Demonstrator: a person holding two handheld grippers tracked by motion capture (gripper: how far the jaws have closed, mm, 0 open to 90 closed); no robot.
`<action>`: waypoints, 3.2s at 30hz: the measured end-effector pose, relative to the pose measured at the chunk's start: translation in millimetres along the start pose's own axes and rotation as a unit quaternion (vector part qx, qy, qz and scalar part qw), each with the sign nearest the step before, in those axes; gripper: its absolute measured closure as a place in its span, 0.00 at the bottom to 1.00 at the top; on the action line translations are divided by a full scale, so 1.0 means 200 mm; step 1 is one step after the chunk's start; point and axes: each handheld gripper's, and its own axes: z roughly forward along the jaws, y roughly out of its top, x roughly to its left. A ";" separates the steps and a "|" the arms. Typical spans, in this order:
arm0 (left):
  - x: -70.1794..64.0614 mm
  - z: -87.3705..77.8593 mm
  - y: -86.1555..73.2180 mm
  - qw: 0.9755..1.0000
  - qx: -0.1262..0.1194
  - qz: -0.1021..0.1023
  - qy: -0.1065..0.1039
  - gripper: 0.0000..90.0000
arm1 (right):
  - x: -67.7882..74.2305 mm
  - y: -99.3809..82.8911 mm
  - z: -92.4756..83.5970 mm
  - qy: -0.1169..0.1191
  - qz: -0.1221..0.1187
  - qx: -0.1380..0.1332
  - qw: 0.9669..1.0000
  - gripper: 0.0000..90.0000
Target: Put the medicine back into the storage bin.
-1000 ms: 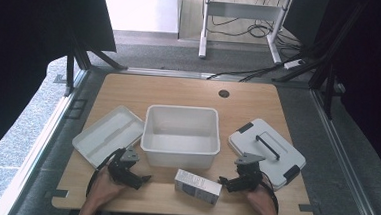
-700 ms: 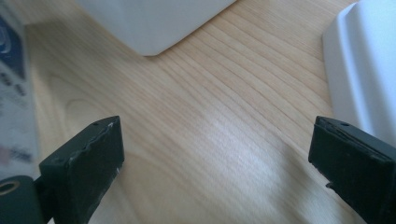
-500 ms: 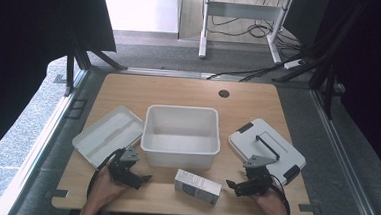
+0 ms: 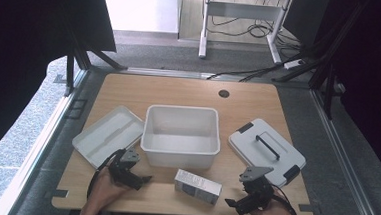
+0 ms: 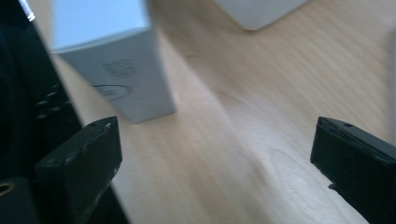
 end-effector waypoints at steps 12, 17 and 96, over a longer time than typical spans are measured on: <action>0.00 0.00 0.00 1.000 0.000 0.000 -0.001 0.00 | 0.13 0.26 0.06 0.027 -0.066 0.062 0.996 0.07; 0.00 0.00 0.00 1.000 -0.001 0.000 -0.001 0.00 | 0.18 0.38 0.15 0.039 -0.094 0.107 0.989 0.18; 0.00 -0.01 -0.01 1.000 -0.008 -0.008 0.003 0.04 | -0.11 1.23 0.19 -0.056 -0.079 0.143 0.985 0.63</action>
